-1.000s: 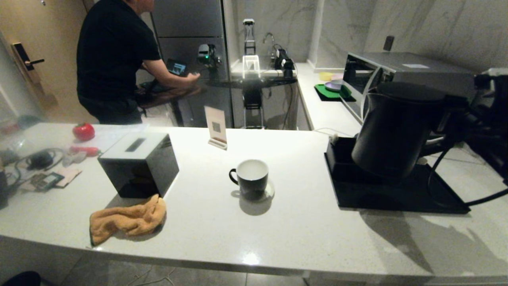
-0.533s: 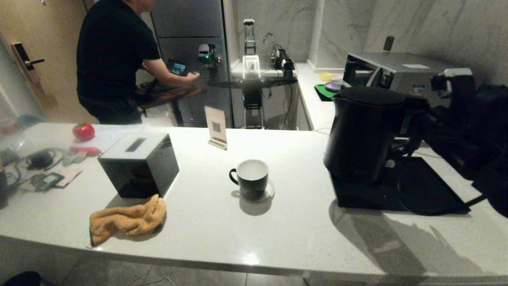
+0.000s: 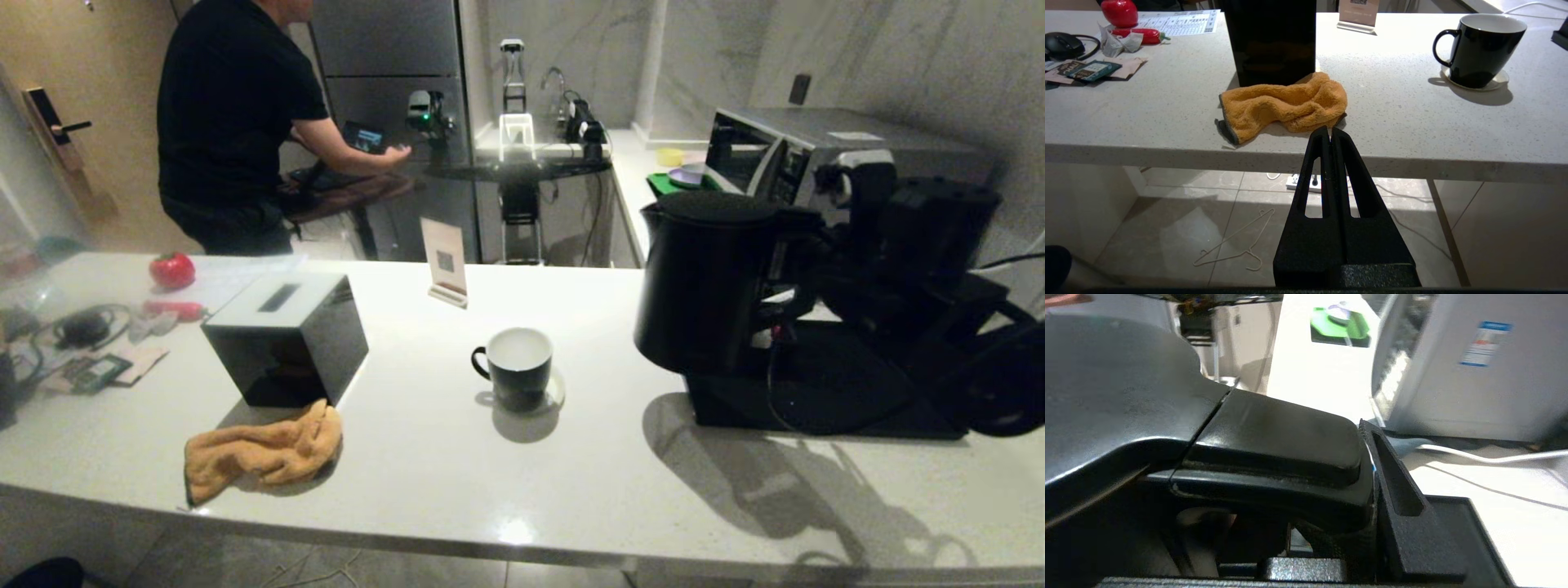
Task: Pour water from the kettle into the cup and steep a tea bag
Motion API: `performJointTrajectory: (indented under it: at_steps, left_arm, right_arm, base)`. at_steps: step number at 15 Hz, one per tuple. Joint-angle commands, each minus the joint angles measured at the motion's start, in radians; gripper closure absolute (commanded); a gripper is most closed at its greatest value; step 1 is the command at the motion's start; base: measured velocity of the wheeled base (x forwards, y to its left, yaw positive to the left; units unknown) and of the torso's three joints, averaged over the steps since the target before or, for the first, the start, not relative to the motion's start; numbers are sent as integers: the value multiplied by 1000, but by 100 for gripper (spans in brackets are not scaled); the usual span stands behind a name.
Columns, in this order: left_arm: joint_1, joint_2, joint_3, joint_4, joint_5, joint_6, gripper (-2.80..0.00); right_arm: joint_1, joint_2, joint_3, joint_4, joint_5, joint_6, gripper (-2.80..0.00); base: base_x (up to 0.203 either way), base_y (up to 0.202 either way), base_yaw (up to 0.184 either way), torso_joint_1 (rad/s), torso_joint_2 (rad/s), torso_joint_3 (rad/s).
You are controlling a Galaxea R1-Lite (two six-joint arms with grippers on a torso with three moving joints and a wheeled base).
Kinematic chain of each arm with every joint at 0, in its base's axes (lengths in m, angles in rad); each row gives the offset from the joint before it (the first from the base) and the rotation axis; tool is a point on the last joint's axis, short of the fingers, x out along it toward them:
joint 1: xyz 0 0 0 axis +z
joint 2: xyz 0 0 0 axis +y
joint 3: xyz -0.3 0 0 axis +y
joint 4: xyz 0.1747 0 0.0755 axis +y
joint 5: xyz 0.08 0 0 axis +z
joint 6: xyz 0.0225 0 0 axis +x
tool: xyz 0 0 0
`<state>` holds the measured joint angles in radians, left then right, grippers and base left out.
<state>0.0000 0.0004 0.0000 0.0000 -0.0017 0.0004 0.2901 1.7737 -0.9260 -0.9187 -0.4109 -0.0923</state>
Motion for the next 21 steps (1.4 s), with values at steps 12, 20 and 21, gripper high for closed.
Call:
performJointTrajectory:
  at_steps: [12,20,21]
  left_arm:
    - [0,0,0,0,0,1,0]
    - [0,0,0,0,0,0,0]
    - [0,0,0,0,0,0,0]
  right_arm:
    - [66,89,-39,6,-6,-38,0]
    - [112,138,-74,7,-57,-58,0]
    - [116,141,-75,5,-57,-73,0]
  base:
    - [0,0,0,0,0,0]
    - [0,0,0,0,0,0]
    - [0,0,0,0,0,0]
